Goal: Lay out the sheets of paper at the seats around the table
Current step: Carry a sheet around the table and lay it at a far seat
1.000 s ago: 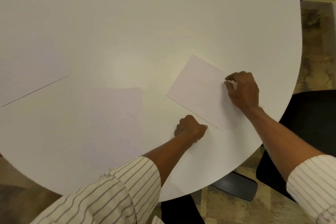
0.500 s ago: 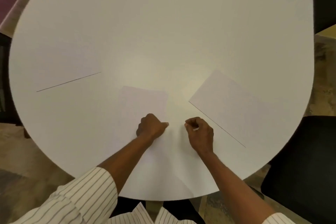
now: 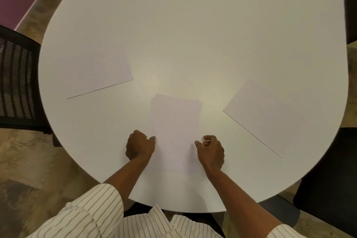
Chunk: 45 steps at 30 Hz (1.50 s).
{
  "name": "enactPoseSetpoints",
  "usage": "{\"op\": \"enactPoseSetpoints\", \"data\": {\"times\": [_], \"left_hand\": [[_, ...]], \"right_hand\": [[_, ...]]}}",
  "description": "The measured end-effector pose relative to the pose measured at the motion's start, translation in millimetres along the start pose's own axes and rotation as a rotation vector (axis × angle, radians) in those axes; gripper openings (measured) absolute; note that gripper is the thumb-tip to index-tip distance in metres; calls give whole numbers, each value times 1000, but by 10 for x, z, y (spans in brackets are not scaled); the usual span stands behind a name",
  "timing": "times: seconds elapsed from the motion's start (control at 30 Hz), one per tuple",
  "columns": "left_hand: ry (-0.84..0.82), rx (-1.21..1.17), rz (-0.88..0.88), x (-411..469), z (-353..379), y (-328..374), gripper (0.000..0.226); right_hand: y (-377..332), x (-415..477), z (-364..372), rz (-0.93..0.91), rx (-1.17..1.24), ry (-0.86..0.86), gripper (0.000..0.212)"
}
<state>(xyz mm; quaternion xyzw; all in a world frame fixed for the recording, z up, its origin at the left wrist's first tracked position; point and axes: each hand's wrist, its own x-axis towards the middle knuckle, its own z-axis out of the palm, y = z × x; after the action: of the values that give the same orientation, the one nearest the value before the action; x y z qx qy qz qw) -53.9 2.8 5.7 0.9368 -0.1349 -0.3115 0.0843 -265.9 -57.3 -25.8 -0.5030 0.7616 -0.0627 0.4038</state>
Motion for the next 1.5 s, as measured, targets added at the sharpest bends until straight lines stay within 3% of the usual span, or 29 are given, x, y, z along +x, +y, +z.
{"op": "enactPoseSetpoints", "data": {"times": [0.33,0.53,0.8,1.03,1.27,1.5], "left_hand": [[-64,33,1,91,80,20,64],[-77,19,-36,185,83,-13,52],[-105,-23,-55,265,92,-112,11],[-116,-109,59,271,51,-226,11],[-267,-356,173,432,-52,-503,17],[-389,-428,205,464,-178,-643,14]], "right_hand": [[-77,-179,288,133,97,26,40],[-64,-179,351,155,78,36,41],[-82,-127,315,184,59,28,33],[-68,-76,267,183,37,23,26],[-22,-60,183,212,111,14,14],[35,-192,147,184,209,-3,16]]}}
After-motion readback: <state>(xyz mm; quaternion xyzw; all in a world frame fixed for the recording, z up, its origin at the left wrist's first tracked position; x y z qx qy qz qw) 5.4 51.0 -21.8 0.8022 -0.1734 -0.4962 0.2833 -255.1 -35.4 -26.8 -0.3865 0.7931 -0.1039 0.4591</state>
